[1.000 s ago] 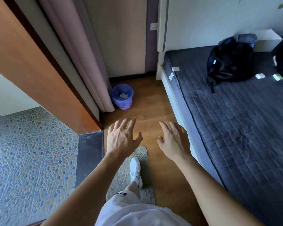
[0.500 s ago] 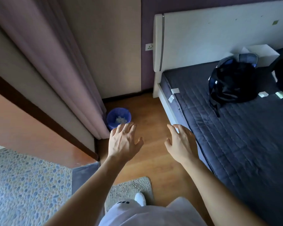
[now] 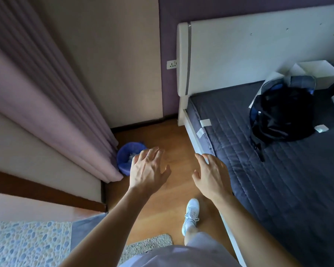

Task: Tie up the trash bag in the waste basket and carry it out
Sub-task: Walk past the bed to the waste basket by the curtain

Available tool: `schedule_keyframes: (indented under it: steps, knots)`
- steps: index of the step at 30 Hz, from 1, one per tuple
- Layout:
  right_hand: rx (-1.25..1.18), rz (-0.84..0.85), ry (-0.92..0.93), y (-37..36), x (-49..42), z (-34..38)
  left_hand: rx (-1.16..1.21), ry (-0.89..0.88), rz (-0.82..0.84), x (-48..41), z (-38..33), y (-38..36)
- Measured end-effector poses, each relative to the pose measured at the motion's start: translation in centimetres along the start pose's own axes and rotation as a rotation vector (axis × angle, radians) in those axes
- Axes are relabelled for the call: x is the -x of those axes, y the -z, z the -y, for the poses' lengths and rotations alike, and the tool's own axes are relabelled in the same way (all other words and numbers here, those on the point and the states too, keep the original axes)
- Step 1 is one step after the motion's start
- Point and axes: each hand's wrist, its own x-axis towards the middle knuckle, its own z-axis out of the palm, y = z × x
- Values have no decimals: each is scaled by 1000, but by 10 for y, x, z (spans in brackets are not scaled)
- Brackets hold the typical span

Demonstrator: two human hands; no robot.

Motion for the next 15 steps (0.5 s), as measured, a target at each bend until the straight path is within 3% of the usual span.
schedule_keyframes:
  steps: [8,15]
  knots:
    - [7,33,84,22,-121,-57,-21,39,-22,-119,-42,-11]
    - [-22,65,130,19,-188,-76,-46,111,-8,-168,-52,-29]
